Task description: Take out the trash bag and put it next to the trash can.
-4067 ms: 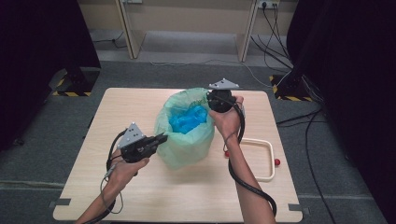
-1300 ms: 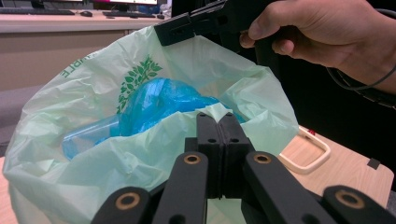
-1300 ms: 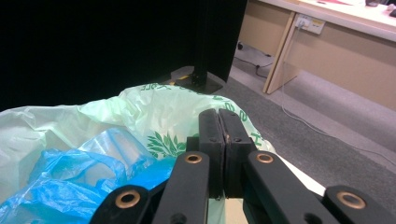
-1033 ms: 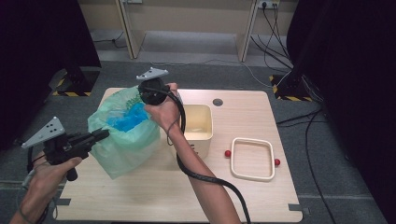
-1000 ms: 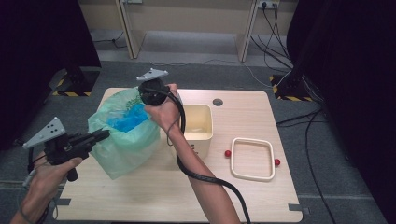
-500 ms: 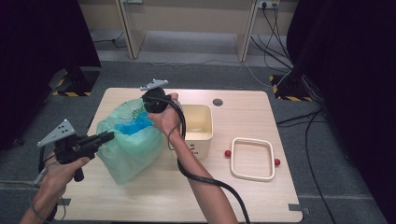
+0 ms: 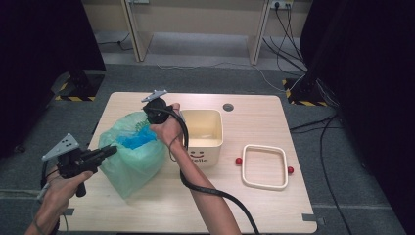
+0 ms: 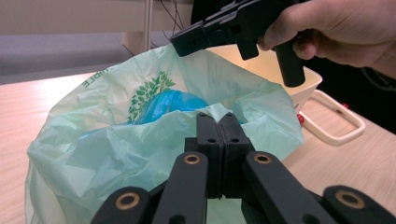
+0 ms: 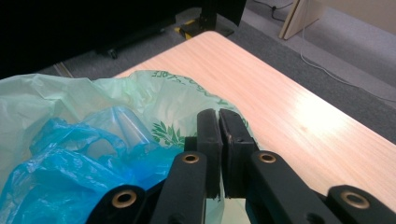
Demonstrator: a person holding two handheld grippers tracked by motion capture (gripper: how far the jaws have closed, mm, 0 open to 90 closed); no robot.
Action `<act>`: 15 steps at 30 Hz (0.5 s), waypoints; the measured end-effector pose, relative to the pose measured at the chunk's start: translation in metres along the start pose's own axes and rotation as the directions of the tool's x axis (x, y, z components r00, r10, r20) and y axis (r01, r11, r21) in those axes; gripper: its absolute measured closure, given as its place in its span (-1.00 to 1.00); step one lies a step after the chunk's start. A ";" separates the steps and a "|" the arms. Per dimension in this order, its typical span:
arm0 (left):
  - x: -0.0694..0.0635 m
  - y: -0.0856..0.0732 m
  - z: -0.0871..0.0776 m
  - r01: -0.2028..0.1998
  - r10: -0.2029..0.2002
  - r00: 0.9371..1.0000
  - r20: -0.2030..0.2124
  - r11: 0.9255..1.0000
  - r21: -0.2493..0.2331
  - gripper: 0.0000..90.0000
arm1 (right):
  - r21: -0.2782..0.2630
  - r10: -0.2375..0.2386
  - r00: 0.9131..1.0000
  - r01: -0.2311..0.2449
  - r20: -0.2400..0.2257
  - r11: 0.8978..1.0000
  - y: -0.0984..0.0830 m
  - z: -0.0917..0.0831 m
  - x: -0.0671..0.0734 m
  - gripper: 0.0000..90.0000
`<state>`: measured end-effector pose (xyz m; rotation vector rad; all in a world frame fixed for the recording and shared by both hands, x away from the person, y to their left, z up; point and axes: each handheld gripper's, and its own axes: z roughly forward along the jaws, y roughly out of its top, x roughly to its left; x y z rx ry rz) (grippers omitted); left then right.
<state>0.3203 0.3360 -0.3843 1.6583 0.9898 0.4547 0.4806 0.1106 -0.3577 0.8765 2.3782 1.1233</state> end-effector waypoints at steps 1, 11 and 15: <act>0.000 -0.002 0.001 0.001 -0.001 1.000 -0.001 1.000 0.003 0.97 | 0.010 0.001 1.000 -0.001 0.001 1.000 -0.001 0.001 0.002 0.94; 0.003 -0.013 0.007 0.040 -0.040 0.999 -0.002 0.999 0.000 0.91 | 0.040 -0.024 1.000 0.025 -0.009 0.999 -0.006 0.007 0.005 0.90; 0.000 -0.011 0.008 0.039 -0.039 0.999 0.010 0.999 -0.010 0.74 | 0.027 -0.011 1.000 0.011 -0.011 1.000 -0.008 0.003 0.002 0.87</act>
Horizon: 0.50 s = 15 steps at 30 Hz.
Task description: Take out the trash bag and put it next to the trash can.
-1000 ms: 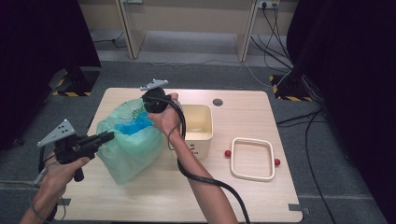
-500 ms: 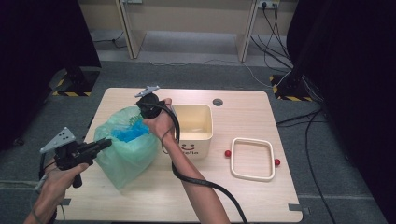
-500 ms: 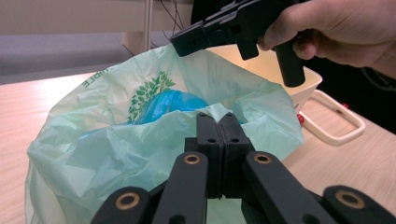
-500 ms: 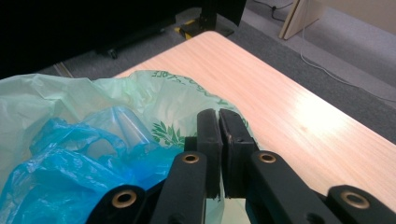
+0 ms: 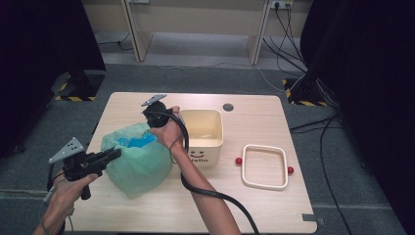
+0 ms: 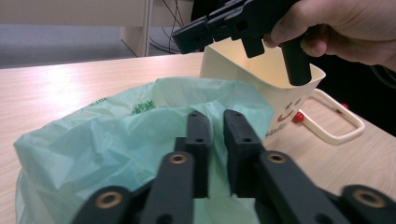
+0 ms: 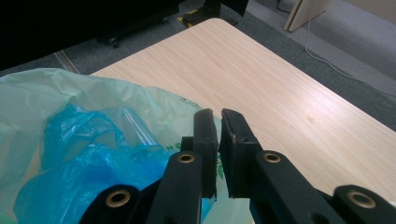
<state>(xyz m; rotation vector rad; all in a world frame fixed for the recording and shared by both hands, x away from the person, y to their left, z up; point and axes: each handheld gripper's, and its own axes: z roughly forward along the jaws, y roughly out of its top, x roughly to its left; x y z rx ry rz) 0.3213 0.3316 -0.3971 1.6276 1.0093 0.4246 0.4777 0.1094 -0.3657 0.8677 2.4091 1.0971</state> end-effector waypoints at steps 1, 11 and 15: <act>-0.001 0.001 0.000 0.000 0.000 1.000 0.004 1.000 -0.004 0.68 | -0.002 0.005 1.000 -0.005 0.003 1.000 -0.001 -0.001 0.000 0.86; -0.012 0.010 0.006 0.030 -0.030 1.000 -0.005 0.999 -0.027 0.00 | -0.033 0.048 0.999 -0.048 -0.002 0.998 0.000 -0.016 -0.009 0.64; -0.016 0.013 0.007 0.041 -0.041 0.999 -0.023 0.999 -0.012 -0.23 | -0.045 0.076 0.997 -0.077 -0.016 0.996 -0.001 -0.020 -0.015 0.53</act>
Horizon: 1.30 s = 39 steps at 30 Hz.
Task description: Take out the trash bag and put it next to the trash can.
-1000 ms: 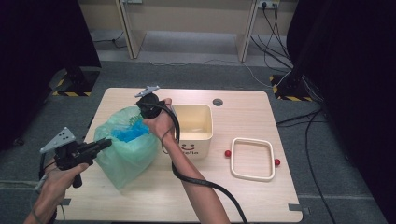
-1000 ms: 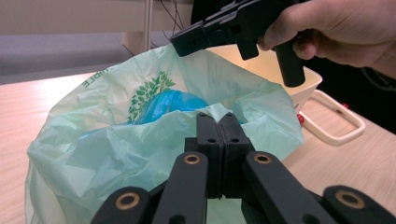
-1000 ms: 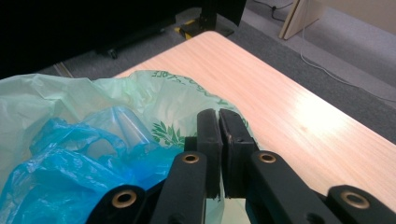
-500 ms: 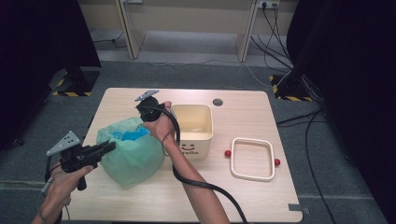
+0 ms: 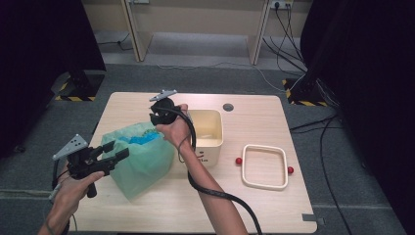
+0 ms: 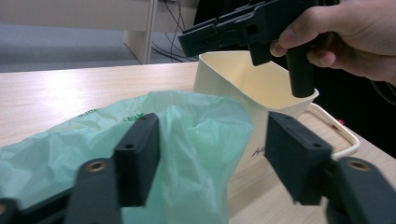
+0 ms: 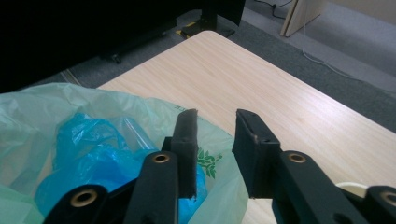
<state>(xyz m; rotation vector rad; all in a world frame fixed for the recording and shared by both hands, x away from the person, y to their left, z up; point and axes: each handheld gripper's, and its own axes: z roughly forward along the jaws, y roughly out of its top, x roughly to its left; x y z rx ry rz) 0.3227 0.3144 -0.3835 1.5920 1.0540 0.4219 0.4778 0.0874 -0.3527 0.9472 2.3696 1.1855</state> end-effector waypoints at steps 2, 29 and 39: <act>-0.001 0.002 -0.001 0.008 -0.008 1.000 -0.005 1.000 -0.002 -0.34 | -0.004 0.009 1.000 -0.009 -0.002 1.000 -0.001 -0.002 -0.002 0.45; -0.031 0.013 0.004 -0.029 0.028 0.999 0.027 1.000 0.008 -0.67 | -0.072 0.143 0.989 -0.140 0.031 0.988 -0.016 -0.054 -0.042 -0.09; -0.046 0.024 0.005 -0.079 0.079 0.996 0.038 0.997 0.003 -0.67 | -0.107 0.175 0.984 -0.169 0.042 0.980 -0.024 -0.078 -0.059 -0.12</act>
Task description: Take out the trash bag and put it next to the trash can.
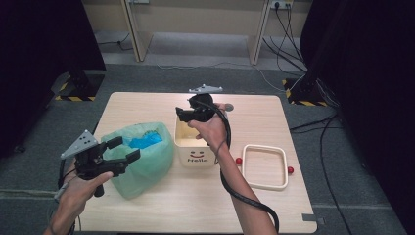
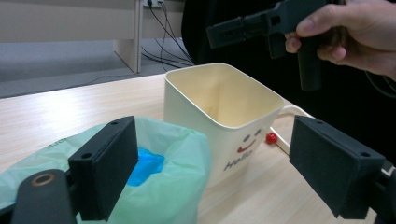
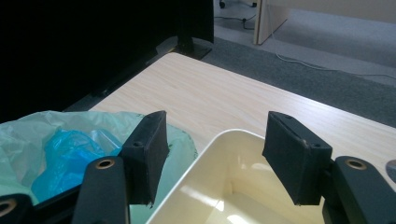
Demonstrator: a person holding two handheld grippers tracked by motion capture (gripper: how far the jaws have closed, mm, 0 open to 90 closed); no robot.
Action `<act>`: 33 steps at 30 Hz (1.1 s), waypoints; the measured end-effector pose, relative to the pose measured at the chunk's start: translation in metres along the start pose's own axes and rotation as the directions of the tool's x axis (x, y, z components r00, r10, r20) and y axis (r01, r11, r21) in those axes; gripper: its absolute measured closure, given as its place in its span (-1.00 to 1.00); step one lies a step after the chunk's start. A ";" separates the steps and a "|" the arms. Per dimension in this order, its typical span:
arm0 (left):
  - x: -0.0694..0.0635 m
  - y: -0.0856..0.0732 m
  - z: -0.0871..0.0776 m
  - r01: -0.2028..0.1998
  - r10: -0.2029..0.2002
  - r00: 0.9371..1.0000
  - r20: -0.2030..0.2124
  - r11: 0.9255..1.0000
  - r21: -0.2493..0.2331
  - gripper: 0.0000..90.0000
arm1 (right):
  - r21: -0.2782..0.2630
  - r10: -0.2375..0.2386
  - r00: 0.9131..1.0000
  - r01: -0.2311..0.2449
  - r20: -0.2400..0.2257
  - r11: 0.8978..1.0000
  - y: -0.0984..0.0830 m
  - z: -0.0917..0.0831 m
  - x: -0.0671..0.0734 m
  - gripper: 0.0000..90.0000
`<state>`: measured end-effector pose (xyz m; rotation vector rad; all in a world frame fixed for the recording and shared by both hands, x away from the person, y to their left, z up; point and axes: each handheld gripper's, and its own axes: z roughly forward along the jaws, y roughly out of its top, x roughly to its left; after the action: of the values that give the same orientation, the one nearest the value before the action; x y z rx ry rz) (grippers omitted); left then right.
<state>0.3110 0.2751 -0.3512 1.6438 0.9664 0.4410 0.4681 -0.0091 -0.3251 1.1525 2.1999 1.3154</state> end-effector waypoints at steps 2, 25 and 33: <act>-0.005 -0.001 0.002 -0.008 0.008 1.000 0.015 1.000 0.010 -0.67 | -0.003 0.003 1.000 -0.003 0.003 1.000 -0.001 -0.005 -0.003 -0.12; -0.050 -0.042 0.044 -0.036 0.020 0.983 0.184 0.996 0.085 -0.67 | -0.026 0.104 0.990 -0.102 0.097 0.994 -0.058 -0.067 -0.069 -0.18; -0.052 -0.070 0.056 -0.058 0.039 0.984 0.175 0.993 0.107 -0.67 | -0.026 0.143 0.979 -0.141 0.142 0.990 -0.081 -0.080 -0.090 -0.19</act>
<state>0.2949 0.2025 -0.4237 1.7782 0.8357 0.2760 0.4353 -0.1451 -0.3633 1.3754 2.0340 1.2586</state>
